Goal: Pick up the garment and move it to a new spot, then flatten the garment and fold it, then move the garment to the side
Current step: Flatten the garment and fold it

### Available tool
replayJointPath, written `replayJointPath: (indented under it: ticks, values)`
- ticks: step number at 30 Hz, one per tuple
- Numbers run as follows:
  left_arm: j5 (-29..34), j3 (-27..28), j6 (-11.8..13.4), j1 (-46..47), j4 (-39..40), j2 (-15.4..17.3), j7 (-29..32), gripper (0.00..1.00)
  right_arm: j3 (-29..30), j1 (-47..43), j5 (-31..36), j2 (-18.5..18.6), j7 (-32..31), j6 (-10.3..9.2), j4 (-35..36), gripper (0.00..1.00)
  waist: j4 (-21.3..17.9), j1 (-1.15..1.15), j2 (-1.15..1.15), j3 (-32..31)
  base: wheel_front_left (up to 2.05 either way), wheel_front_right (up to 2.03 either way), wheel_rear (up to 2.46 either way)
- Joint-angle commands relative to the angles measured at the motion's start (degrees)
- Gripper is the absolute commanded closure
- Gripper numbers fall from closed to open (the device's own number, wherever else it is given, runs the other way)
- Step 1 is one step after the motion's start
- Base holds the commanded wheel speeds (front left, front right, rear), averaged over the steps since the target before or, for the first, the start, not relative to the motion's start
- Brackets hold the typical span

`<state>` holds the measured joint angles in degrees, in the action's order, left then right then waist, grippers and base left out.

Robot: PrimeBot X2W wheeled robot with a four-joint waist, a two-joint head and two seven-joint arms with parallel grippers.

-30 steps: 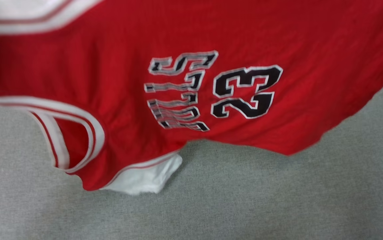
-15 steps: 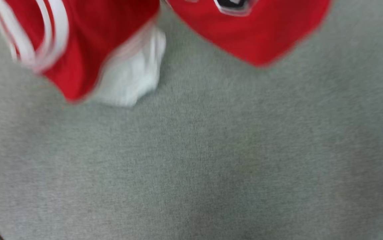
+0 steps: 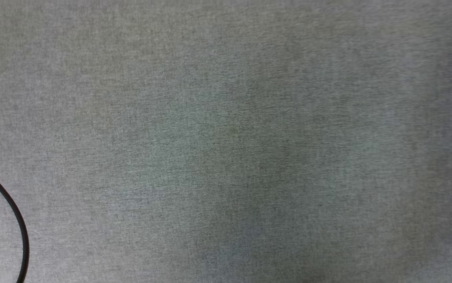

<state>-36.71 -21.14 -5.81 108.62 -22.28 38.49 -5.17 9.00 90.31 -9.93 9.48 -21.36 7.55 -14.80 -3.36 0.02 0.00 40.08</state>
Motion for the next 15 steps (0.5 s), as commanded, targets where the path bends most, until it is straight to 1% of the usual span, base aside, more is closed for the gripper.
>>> replayJointPath:
  ticks: [1, 3, 7, 11, 15]
  values:
    - [0.5, -0.3, -0.1, 0.9, -2.0, -0.3, -1.3, 1.00, 0.2, 0.5, 1.1, -0.1, 1.4, -0.11, -1.9, 1.00, 0.6, -0.02, 0.00, 0.9, 0.00, 0.00, 0.00]
    - [0.6, -1.6, -0.6, 0.5, -4.9, -1.1, -3.0, 1.00, -0.1, 0.2, 2.0, -0.7, 3.5, -0.11, -4.6, 1.00, 0.8, -0.02, 0.00, 1.0, 0.00, 0.00, 0.00]
    - [-0.1, -4.2, -1.3, -4.3, -8.9, -2.3, -5.9, 1.00, -1.9, -3.5, 3.1, -1.5, 7.3, -0.11, -9.5, 1.00, 1.3, -0.02, 0.00, 0.6, 0.00, 0.00, 0.00]
    - [-1.9, -6.3, -1.5, -13.9, -9.6, -3.2, -8.4, 1.00, -4.0, -8.7, 2.6, -2.5, 10.7, -0.10, -13.7, 1.00, 1.6, -0.02, 0.00, -1.0, 0.00, 0.00, 0.00]
    - [-3.3, -7.7, -1.6, -24.6, -7.9, -4.4, -9.6, 1.00, -6.5, -14.7, 1.8, -3.4, 13.4, -0.09, -16.8, 1.00, 2.0, -0.02, 0.00, -3.3, 0.00, 0.00, 0.00]
